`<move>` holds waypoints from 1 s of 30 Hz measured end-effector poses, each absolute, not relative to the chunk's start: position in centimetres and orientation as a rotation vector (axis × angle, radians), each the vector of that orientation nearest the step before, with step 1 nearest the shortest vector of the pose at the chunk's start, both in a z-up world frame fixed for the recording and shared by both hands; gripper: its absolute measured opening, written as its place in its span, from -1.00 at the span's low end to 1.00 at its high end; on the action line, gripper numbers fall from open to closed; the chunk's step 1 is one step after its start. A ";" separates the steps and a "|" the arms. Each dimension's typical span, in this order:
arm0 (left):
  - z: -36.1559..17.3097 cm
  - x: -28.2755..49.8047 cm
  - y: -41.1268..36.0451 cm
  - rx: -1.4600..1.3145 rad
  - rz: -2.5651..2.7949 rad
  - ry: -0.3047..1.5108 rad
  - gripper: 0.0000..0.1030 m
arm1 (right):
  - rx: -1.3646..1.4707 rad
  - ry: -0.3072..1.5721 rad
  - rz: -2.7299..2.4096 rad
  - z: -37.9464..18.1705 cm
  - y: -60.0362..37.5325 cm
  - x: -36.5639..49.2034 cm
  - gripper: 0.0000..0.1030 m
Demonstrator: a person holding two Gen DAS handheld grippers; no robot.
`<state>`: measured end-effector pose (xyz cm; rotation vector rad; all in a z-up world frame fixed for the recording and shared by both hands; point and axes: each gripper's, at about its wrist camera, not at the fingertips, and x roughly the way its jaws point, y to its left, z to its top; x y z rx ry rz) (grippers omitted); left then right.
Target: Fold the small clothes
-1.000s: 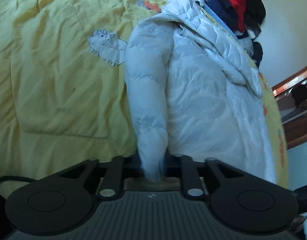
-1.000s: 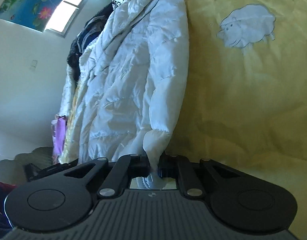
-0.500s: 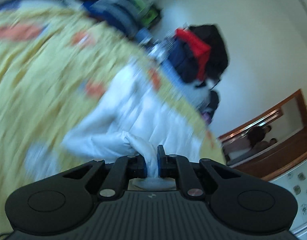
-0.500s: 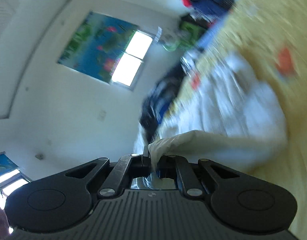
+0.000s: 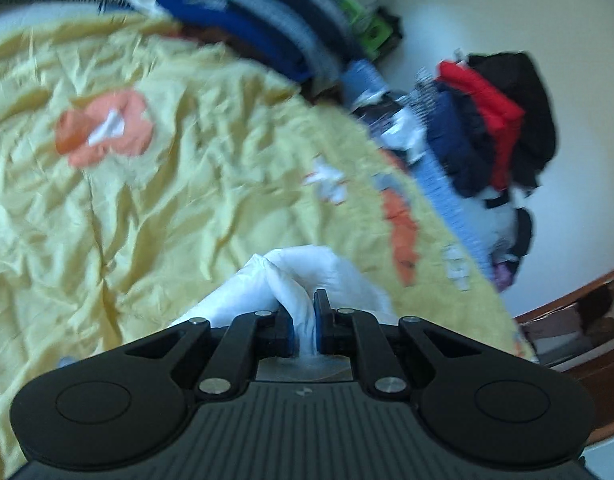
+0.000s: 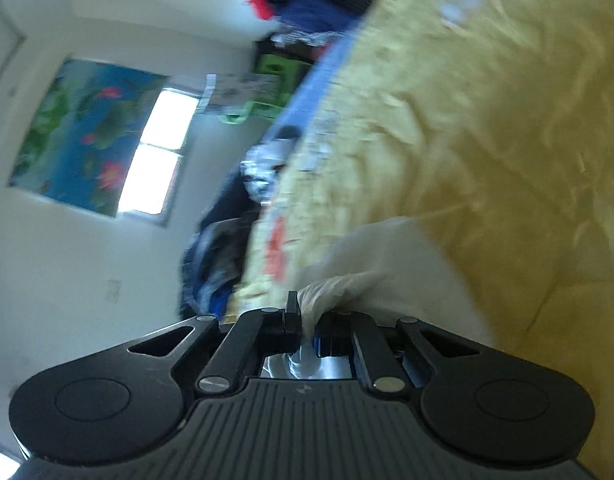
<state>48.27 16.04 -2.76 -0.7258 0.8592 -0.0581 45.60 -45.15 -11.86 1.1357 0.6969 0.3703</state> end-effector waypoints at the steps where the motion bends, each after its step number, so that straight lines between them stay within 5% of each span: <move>1: -3.8 48.7 16.0 -0.723 -0.047 0.875 -0.83 | 1.158 0.719 0.349 -13.2 -45.2 46.2 -0.83; 4: -6.4 49.0 15.9 -0.735 -0.041 0.909 -0.84 | 1.223 0.735 0.339 -15.9 -45.1 45.8 -0.98; 10: -6.9 48.9 15.7 -0.728 -0.036 0.904 -0.81 | 1.264 0.734 0.328 -17.0 -45.0 45.6 -0.81; 12: -5.8 49.0 16.0 -0.743 -0.051 0.890 -0.77 | 1.305 0.713 0.336 -16.3 -45.3 45.3 -0.54; 14: -3.7 47.8 17.0 -0.796 -0.087 0.822 -0.54 | 1.360 0.668 0.354 -14.6 -46.2 44.6 0.19; 16: -0.9 45.7 18.1 -0.804 -0.145 0.727 -0.24 | 1.351 0.526 0.411 -11.1 -47.4 43.0 0.41; 20: 5.0 38.5 15.1 -0.358 -0.085 0.432 0.36 | 0.917 0.385 0.425 -2.4 -46.4 38.3 0.41; 24: 4.0 35.5 8.5 0.068 -0.154 0.321 0.39 | 0.196 0.466 0.363 0.0 -37.4 36.8 0.37; 27: 1.3 38.3 5.1 0.140 -0.221 0.426 0.40 | 0.099 0.606 0.426 -2.8 -33.5 40.0 0.11; 30: -1.4 42.4 2.9 0.243 -0.199 0.504 0.40 | 0.038 0.647 0.360 -4.9 -31.6 43.4 0.11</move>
